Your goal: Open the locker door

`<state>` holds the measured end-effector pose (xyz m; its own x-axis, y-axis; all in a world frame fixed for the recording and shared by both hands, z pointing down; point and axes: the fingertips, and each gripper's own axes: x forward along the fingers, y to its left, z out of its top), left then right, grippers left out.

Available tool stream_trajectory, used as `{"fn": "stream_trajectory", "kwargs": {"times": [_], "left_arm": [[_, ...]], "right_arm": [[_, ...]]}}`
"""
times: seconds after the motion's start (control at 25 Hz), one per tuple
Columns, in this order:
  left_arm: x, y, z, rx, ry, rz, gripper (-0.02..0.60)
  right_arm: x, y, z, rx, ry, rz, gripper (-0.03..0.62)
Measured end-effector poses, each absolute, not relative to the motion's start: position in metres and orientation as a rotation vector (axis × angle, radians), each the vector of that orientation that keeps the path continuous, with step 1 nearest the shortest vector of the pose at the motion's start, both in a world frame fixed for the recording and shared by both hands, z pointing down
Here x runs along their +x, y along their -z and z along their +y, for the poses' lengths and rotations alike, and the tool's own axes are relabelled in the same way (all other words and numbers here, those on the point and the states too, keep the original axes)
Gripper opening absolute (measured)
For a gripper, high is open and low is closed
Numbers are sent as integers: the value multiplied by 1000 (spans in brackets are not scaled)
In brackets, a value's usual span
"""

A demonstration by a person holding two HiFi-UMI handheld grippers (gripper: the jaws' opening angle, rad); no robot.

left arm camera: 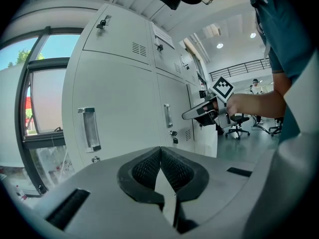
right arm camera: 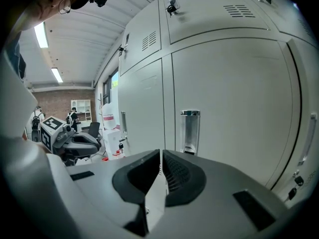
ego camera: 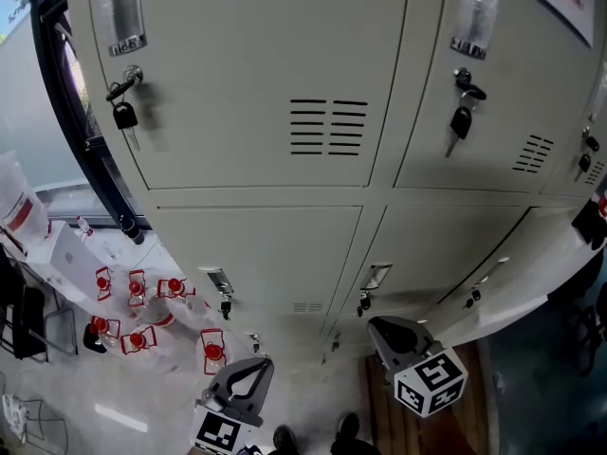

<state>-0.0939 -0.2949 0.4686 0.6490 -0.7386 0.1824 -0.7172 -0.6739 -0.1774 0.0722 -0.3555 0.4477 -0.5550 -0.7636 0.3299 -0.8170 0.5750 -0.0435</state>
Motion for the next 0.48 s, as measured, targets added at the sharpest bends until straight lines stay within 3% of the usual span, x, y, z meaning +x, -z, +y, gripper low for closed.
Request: {"fn": "stream_trajectory", "kwargs": {"times": [0.48], "left_arm": [[-87,-477,-312,-2781,384,1204,17]], "right_arm": [[77,-463,-379,1314,-317,-2524,38]]}}
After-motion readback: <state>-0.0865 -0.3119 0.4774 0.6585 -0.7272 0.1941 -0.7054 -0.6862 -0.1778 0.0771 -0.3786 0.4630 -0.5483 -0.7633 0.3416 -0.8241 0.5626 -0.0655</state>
